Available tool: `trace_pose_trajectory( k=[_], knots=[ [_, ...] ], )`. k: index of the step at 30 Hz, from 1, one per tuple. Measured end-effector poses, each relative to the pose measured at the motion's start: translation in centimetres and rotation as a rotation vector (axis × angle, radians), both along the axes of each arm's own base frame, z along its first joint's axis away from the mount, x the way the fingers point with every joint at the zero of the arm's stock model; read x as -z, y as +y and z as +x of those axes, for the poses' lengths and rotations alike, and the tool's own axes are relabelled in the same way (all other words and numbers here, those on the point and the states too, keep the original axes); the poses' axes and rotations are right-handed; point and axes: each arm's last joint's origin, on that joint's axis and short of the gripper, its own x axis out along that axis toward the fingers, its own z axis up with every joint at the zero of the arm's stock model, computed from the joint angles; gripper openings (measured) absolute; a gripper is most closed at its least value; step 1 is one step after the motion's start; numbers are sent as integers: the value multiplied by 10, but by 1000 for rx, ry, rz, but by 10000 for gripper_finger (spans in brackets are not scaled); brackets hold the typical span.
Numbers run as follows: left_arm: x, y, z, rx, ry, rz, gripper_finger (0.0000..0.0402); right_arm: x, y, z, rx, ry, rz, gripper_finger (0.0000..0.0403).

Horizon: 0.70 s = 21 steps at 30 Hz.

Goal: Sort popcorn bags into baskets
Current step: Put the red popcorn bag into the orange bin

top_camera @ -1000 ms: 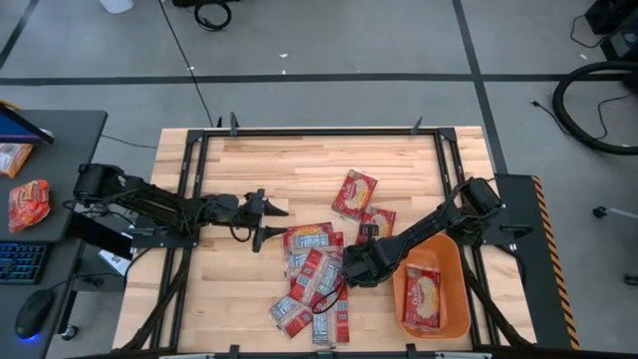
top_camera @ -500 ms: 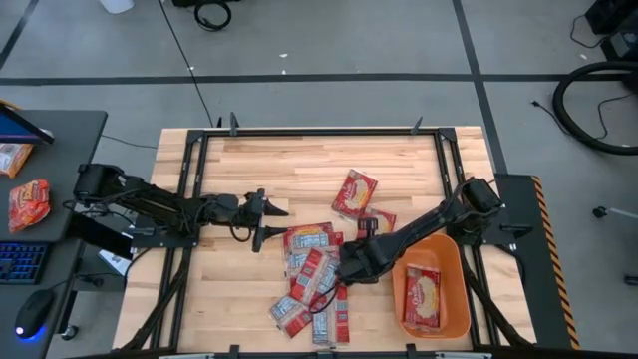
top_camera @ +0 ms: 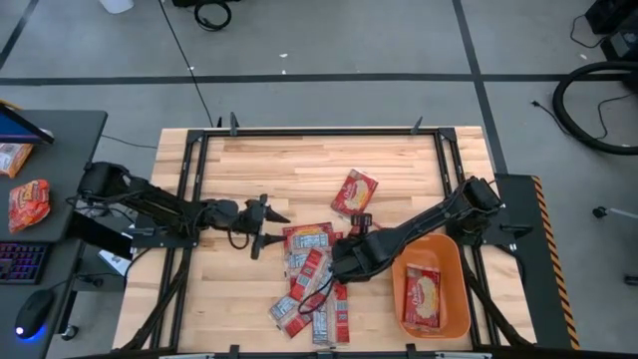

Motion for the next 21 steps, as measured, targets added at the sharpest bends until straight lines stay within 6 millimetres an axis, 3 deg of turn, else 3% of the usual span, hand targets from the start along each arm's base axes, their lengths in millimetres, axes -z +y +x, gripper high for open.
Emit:
trace_pose_trajectory(
  k=[10,21],
  knots=[
    [15,-11,52,8,77,82,247,-24,-1,12,-10,-86,21,1],
    [32,-20,111,-34,107,92,248,-37,5,26,-43,-229,95,1]
  ],
)
